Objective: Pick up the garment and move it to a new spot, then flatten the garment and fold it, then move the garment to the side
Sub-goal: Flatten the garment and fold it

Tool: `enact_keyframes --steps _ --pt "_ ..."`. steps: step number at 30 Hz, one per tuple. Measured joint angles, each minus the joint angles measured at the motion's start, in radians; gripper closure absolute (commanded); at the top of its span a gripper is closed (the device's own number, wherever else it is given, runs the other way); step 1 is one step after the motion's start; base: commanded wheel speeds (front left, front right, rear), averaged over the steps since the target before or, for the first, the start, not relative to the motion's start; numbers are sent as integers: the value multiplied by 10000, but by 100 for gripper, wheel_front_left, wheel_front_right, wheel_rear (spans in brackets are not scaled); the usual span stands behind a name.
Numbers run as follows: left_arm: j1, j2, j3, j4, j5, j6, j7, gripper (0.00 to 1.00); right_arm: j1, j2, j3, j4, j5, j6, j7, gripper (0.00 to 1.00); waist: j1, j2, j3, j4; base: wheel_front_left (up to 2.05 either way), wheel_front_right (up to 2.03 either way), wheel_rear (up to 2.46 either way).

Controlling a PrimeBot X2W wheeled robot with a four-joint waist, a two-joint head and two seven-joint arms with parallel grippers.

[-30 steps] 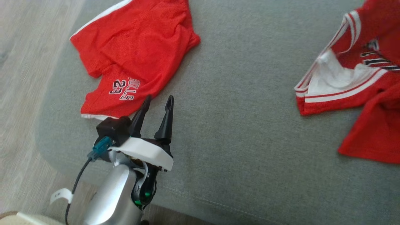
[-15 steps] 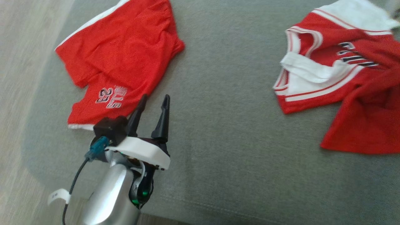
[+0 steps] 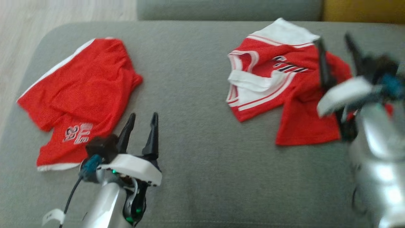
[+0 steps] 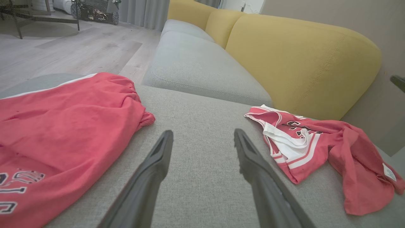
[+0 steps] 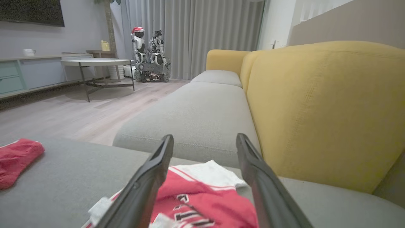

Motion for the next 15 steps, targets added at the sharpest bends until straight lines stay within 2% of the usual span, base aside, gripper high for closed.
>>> enact_keyframes --steps 5,9,15 --pt "396 8 291 -23 33 40 0 0 2912 679 -491 -1939 -109 0 21 0 0 0 -502 -594 0 0 0" --pt "611 8 353 -42 123 35 0 0 5081 1051 -876 -3359 -337 0 433 0 0 0 -806 -883 0 0 0" --pt "744 12 389 -40 125 -12 0 0 6548 1390 -652 -4700 -836 0 1022 0 0 0 -799 -990 0 0 0"
